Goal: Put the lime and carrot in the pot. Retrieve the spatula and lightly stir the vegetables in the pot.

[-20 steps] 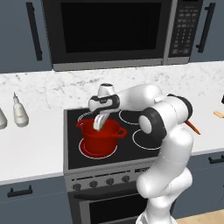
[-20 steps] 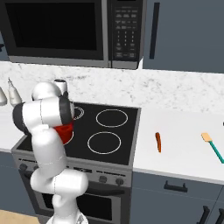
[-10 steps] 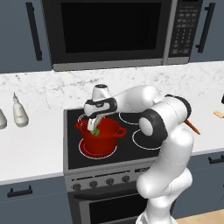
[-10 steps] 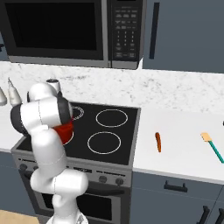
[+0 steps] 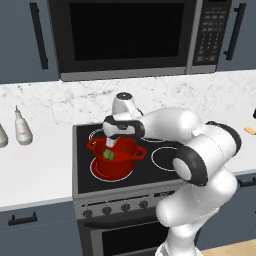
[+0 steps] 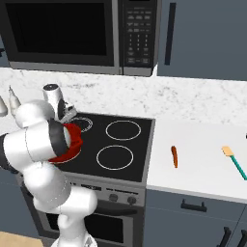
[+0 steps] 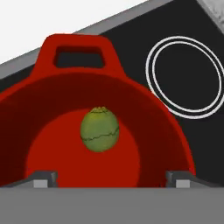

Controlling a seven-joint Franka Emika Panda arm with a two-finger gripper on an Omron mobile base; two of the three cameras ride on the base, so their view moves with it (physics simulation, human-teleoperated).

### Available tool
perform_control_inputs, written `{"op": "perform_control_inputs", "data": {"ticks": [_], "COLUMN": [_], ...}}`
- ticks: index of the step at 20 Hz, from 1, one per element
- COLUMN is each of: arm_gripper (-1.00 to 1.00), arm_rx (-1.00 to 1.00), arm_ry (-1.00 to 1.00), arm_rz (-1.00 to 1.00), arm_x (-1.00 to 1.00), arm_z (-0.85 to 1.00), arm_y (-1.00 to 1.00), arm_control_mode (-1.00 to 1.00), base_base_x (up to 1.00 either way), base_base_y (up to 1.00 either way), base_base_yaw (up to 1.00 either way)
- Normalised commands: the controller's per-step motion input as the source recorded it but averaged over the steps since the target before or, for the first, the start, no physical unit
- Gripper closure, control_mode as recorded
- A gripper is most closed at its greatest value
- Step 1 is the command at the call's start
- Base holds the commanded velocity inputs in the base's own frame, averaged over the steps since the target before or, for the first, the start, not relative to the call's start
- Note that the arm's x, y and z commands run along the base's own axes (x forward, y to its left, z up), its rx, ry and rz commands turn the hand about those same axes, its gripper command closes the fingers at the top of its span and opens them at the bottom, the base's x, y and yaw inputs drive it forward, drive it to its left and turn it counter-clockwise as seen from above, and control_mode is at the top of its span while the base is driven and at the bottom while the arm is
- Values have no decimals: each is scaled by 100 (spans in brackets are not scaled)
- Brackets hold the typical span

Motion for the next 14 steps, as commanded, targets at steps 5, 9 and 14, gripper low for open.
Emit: {"op": "perform_control_inputs", "data": {"ticks": [5, 9, 14], "arm_gripper": [-100, -100, -100], "arm_rx": [0, 2, 5], "arm_ry": [-25, -15, -4], "arm_rz": [0, 0, -8], "arm_x": [-52, -45, -22], "arm_z": [83, 36, 7], "arm_y": [-100, -100, -100], "arm_control_mode": [-100, -100, -100], "base_base_x": [0, 0, 0], "base_base_y": [0, 0, 0], "base_base_yaw": [0, 0, 0]}}
